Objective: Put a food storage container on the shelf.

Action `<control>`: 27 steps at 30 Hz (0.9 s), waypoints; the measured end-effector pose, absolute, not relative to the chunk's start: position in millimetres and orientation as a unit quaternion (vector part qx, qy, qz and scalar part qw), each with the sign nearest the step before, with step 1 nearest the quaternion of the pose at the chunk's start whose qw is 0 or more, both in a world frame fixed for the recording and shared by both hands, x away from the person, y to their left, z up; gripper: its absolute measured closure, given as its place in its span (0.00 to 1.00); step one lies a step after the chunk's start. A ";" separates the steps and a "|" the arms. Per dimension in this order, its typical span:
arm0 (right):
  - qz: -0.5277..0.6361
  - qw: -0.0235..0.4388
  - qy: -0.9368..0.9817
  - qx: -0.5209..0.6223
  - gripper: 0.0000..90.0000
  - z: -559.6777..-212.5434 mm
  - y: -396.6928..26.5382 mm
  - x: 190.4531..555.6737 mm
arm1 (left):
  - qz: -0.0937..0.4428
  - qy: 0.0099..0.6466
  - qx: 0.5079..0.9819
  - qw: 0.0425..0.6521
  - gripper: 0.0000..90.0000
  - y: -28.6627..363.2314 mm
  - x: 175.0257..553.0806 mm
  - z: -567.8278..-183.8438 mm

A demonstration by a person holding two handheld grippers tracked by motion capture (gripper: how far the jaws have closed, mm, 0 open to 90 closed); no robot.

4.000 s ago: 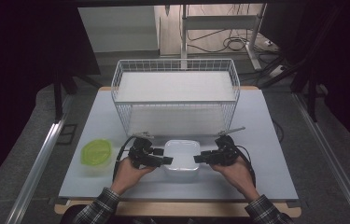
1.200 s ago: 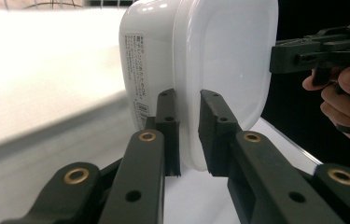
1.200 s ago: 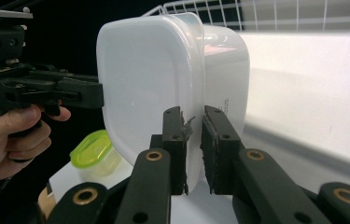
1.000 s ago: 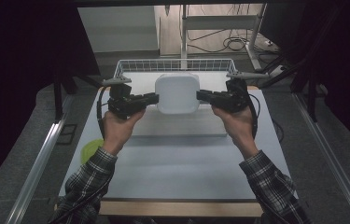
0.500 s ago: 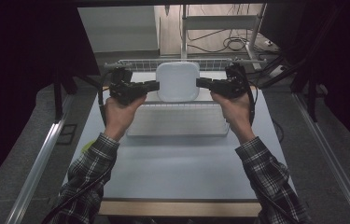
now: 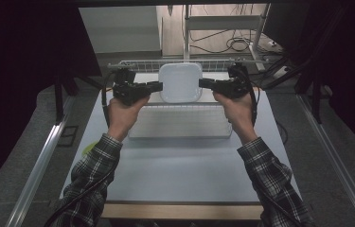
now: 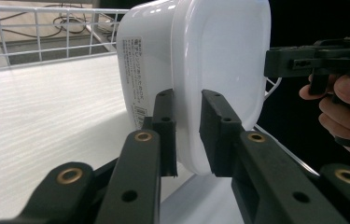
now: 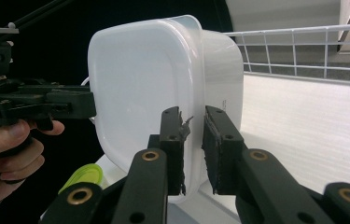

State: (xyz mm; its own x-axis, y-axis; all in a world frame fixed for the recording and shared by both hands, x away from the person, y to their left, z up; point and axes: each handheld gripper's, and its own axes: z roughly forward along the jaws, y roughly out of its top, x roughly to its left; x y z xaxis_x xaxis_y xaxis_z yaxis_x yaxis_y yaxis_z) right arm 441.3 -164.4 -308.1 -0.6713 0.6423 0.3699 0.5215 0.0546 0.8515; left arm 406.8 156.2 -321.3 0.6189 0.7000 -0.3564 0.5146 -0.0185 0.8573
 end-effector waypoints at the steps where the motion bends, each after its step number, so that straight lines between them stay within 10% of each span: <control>1: 0.557 0.056 0.724 0.402 0.86 -307.8 -163.8 441.6 | 0.079 0.425 0.708 0.558 0.81 156.3 407.9 -321.4; 27: 0.543 0.096 0.730 0.405 0.69 -307.6 -147.8 456.5 | 0.110 0.422 0.724 0.534 0.63 149.1 426.9 -322.8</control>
State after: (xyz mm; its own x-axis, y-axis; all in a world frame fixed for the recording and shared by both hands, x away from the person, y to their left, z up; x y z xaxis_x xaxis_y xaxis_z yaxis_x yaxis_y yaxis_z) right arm 456.5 -147.8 -307.6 -0.6537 0.6946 0.3002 0.4872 0.0828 0.8694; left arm 426.9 149.1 -322.8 0.6189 0.7290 -0.2923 0.4940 -0.0720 0.8665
